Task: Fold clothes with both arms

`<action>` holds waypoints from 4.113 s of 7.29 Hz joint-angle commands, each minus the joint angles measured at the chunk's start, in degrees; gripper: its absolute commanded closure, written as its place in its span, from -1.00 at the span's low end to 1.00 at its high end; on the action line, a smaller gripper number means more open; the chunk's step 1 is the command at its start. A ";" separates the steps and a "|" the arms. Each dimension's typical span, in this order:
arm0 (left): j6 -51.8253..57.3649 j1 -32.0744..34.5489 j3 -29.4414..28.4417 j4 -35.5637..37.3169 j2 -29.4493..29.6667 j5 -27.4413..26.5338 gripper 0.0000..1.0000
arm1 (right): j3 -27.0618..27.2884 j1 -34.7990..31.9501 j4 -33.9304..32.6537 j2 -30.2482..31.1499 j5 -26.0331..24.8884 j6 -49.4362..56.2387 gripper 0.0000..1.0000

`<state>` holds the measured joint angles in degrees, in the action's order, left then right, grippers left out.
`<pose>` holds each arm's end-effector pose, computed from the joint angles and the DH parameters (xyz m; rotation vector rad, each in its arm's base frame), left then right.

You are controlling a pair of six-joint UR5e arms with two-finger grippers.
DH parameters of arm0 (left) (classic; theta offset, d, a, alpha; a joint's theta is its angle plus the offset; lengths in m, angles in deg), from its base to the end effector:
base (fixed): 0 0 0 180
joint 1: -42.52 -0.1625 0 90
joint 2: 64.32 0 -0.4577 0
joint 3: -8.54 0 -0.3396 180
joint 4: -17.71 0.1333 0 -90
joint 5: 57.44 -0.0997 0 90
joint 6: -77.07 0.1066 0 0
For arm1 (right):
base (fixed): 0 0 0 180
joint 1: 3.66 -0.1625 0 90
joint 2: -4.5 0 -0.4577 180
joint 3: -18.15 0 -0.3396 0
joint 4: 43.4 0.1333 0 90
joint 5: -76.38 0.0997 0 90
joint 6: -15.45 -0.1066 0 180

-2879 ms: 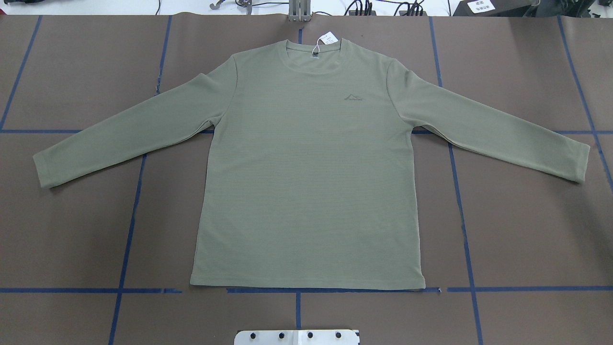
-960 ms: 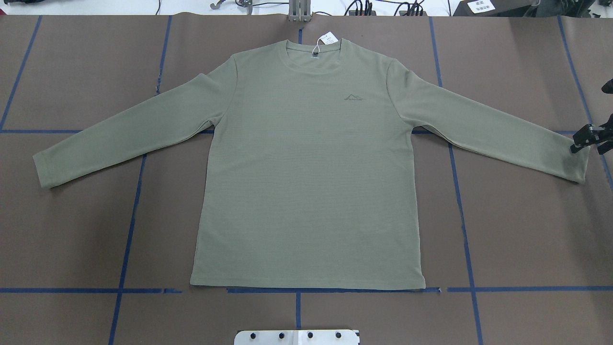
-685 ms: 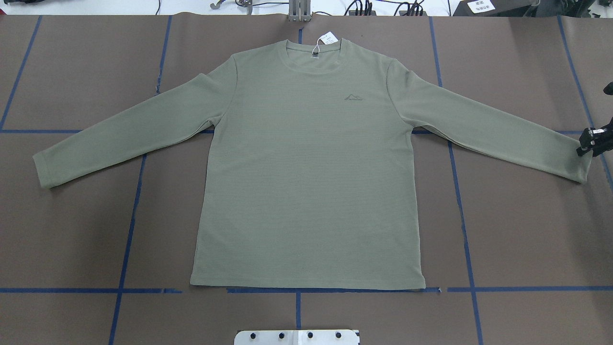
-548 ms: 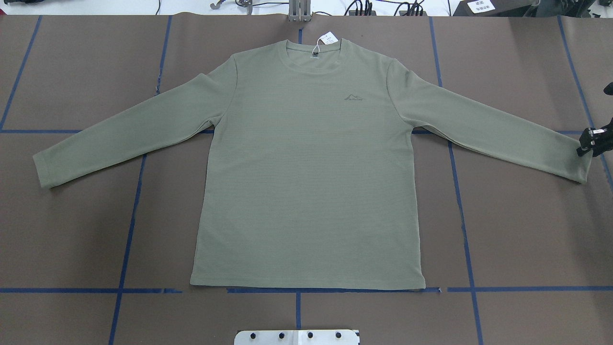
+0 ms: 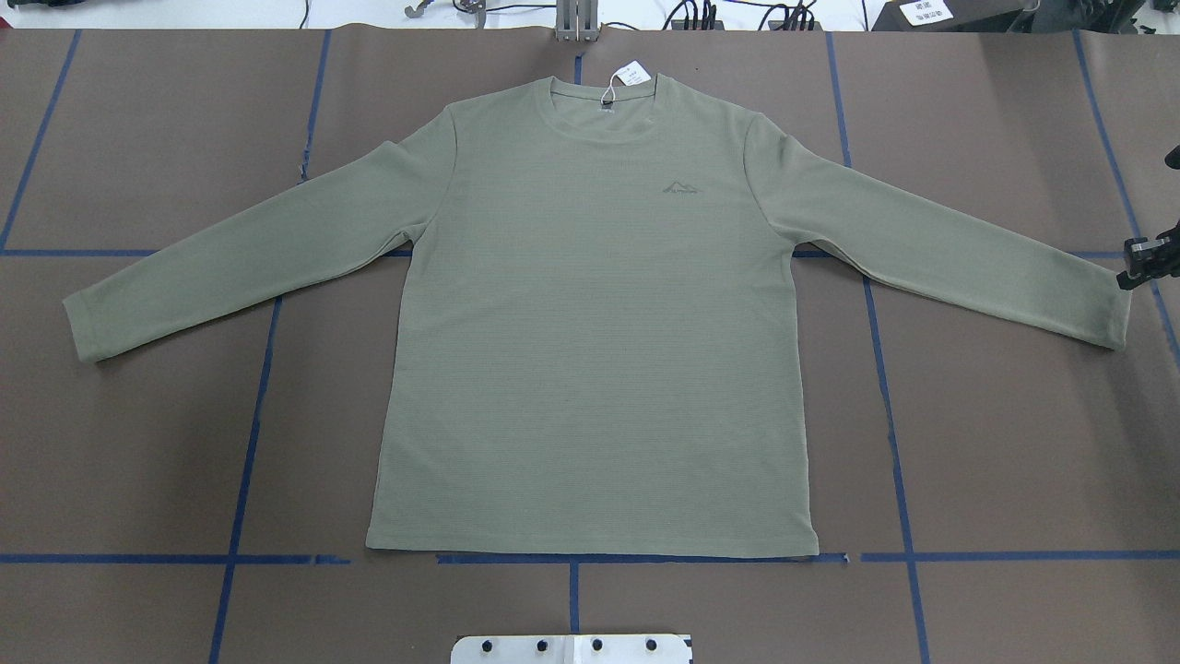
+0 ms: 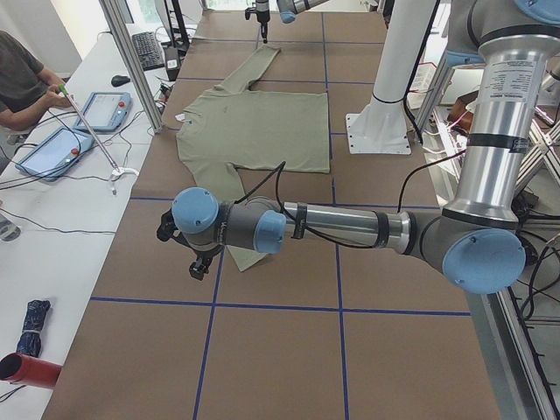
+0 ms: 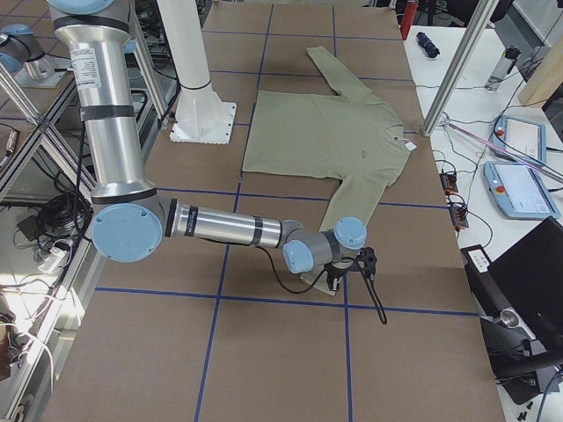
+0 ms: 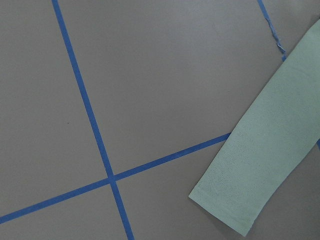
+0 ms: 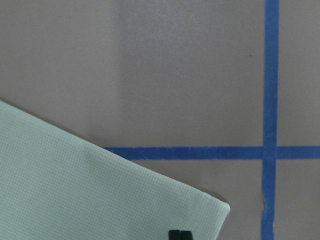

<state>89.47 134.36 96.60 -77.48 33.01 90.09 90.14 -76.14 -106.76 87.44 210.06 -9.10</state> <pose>-0.0596 -0.5034 0.6225 0.2925 0.9752 0.2608 -0.0956 -0.5010 0.7285 -0.0288 -0.8001 0.0117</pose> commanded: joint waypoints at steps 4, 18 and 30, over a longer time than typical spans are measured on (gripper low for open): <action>0.09 0.00 -0.43 0.00 0.40 0.04 -1.00 | -4.20 0.06 -0.53 -3.46 -0.69 -3.63 0.38; 0.09 0.00 0.19 0.09 0.40 0.12 -1.00 | -8.09 0.06 -0.36 -3.66 -1.67 -4.80 1.00; 0.18 0.00 0.45 -1.58 0.49 0.21 -1.00 | 2.61 32.00 -3.26 -48.04 -20.06 -72.51 1.00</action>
<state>89.80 134.36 97.04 -78.45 33.50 90.30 99.44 -50.01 -109.44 50.91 197.69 -74.30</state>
